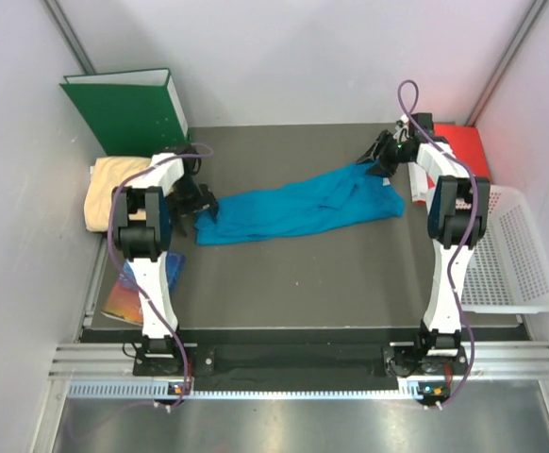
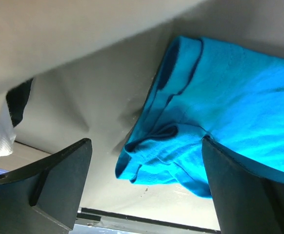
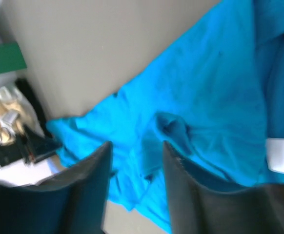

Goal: Fold and stack the t-shirts
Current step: Fold the tshirt

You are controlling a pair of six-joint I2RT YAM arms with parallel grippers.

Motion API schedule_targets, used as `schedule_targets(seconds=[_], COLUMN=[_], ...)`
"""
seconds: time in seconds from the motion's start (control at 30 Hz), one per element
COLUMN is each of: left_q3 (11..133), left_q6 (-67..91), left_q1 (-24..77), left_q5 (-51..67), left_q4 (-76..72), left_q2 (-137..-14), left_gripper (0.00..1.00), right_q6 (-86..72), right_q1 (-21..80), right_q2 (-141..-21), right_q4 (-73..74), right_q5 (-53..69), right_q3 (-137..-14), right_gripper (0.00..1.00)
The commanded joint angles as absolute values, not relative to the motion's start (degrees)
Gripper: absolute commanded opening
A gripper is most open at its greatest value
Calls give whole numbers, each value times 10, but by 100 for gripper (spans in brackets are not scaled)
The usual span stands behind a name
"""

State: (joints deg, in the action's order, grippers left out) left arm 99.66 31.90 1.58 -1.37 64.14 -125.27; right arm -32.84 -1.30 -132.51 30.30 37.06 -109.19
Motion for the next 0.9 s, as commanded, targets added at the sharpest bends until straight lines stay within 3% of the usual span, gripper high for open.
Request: schedule_targets(seconds=[0.0, 0.07, 0.23, 0.3, 0.33, 0.43, 0.87], left_q3=[1006, 997, 975, 971, 972, 981, 970], left_q6=[296, 287, 272, 265, 262, 254, 229], left_q1=[23, 26, 32, 33, 33, 33, 33], left_q5=[-20, -19, -14, -11, -11, -4, 16], left_q4=[652, 635, 596, 586, 586, 595, 594], left_q2=[-1196, -1157, -1081, -1071, -1068, -1077, -1081], left_gripper=[99, 99, 99, 99, 99, 99, 99], right_q6=[-323, -311, -274, -264, -262, -259, -214], right_q1=[-8, -4, 29, 42, 47, 62, 76], right_q2=[-1245, -1214, -1165, -1156, -1155, -1165, -1156], right_q4=[208, 200, 260, 275, 278, 303, 371], right_q5=[327, 315, 330, 334, 337, 330, 143], right_q3=[-1075, -1047, -977, -941, -930, -910, -938], right_gripper=[62, 68, 62, 42, 23, 8, 0])
